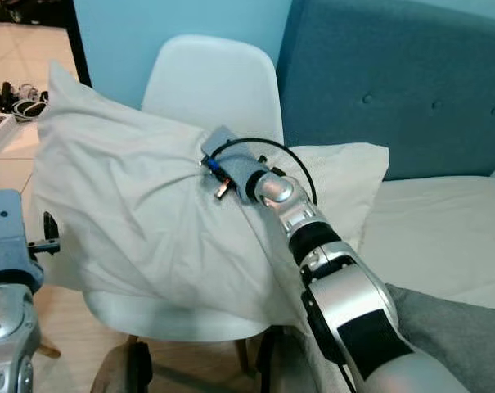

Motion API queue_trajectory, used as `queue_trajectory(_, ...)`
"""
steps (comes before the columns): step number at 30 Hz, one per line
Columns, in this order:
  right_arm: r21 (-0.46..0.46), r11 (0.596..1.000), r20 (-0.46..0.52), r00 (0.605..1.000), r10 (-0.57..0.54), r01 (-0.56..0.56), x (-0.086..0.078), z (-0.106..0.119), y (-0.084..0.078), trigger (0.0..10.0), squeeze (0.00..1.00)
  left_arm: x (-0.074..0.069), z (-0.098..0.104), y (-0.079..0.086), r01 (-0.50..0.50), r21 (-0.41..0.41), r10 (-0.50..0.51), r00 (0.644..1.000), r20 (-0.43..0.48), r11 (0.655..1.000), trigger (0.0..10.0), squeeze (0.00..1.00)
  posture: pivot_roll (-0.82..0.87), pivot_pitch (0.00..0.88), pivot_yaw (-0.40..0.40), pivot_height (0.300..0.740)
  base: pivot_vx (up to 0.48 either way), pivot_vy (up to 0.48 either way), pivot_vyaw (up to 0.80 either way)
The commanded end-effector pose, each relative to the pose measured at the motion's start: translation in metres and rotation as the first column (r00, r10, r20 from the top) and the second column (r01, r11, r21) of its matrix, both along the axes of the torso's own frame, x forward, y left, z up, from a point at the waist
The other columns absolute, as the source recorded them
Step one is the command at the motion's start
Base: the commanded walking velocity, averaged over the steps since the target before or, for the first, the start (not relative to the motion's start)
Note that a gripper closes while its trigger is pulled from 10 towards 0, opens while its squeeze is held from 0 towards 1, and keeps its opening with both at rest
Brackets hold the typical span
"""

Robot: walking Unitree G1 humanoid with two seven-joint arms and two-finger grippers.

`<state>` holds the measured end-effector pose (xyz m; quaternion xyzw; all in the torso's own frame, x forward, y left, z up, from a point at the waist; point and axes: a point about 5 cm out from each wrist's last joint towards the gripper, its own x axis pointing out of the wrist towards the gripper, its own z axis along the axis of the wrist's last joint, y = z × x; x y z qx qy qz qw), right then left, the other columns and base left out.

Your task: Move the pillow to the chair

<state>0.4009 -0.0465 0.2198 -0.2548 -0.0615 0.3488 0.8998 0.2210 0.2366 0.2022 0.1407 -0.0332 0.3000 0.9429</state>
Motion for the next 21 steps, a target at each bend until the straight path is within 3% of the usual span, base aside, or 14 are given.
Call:
queue_trajectory(1,0.011,1.0,0.048,0.999,-0.015,0.014,0.001,0.008,0.004,10.0,1.0,-0.002,0.0,-0.001,-0.003,0.009,0.003,1.0,-0.014,1.0,10.0,0.0,0.11,0.103,-0.174,0.561,0.0,0.0,0.0)
queue_trajectory(4,0.02,0.999,0.078,0.996,-0.043,0.041,0.003,0.013,0.003,10.0,1.0,-0.001,0.001,-0.001,-0.005,0.014,0.005,1.0,-0.01,1.0,10.0,0.0,0.11,0.103,-0.174,0.561,0.0,0.0,0.0)
queue_trajectory(5,0.117,0.989,0.092,0.99,-0.107,0.096,0.007,0.024,-0.006,10.0,1.0,0.0,0.004,-0.001,-0.016,0.027,0.015,1.0,0.004,1.0,10.0,0.0,0.11,0.09,-0.172,0.561,0.0,0.0,0.0)
queue_trajectory(6,0.117,0.989,0.092,0.99,-0.107,0.096,0.007,0.024,-0.006,10.0,1.0,0.0,0.004,-0.001,-0.016,0.027,0.015,1.0,0.004,1.0,10.0,0.0,0.11,0.09,-0.172,0.561,0.0,0.0,0.0)
queue_trajectory(7,0.183,0.975,0.096,0.984,-0.147,0.128,0.009,0.031,-0.013,10.0,1.0,0.0,0.006,0.0,-0.024,0.031,0.024,1.0,0.012,0.999,10.0,0.0,0.11,0.089,-0.172,0.561,0.0,0.0,0.0)
queue_trajectory(8,0.183,0.975,0.096,0.984,-0.147,0.128,0.009,0.031,-0.013,10.0,1.0,0.0,0.006,0.0,-0.024,0.031,0.024,1.0,0.012,0.999,10.0,0.0,0.11,0.089,-0.172,0.561,0.0,0.0,0.0)
queue_trajectory(12,0.301,0.938,0.07,0.976,-0.204,0.174,0.013,0.037,-0.039,10.0,1.0,0.002,0.008,0.001,-0.04,0.04,0.039,0.999,0.021,0.998,10.0,0.0,0.09,0.08,-0.168,0.561,0.0,0.0,0.0)
queue_trajectory(16,0.343,0.923,0.065,0.976,-0.208,0.174,0.013,0.038,-0.05,10.0,1.0,0.004,0.008,0.002,-0.049,0.043,0.048,0.999,0.026,0.998,10.0,0.0,0.08,0.07,-0.17,0.561,0.0,0.0,0.0)
queue_trajectory(17,0.4,0.902,0.026,0.982,-0.188,0.162,0.013,0.038,-0.056,10.0,0.0,0.005,0.009,0.003,-0.057,0.044,0.056,0.998,0.032,0.997,10.0,0.0,0.07,0.061,-0.174,0.561,0.0,0.0,0.0)
queue_trajectory(18,0.4,0.902,0.026,0.982,-0.188,0.162,0.013,0.038,-0.056,10.0,0.0,0.005,0.009,0.003,-0.057,0.044,0.056,0.998,0.032,0.997,10.0,0.0,0.07,0.061,-0.174,0.561,0.0,0.0,0.0)
queue_trajectory(19,0.534,0.839,-0.043,0.994,-0.098,0.106,0.01,0.036,-0.064,10.0,0.0,0.007,0.01,0.005,-0.068,0.035,0.066,0.997,0.047,0.997,10.0,0.0,0.06,0.049,-0.178,0.571,0.0,0.0,0.0)
queue_trajectory(21,0.534,0.839,-0.043,0.994,-0.098,0.106,0.01,0.036,-0.064,10.0,0.0,0.007,0.01,0.005,-0.068,0.035,0.066,0.997,0.047,0.997,10.0,0.0,0.06,0.049,-0.178,0.571,0.0,0.0,0.0)
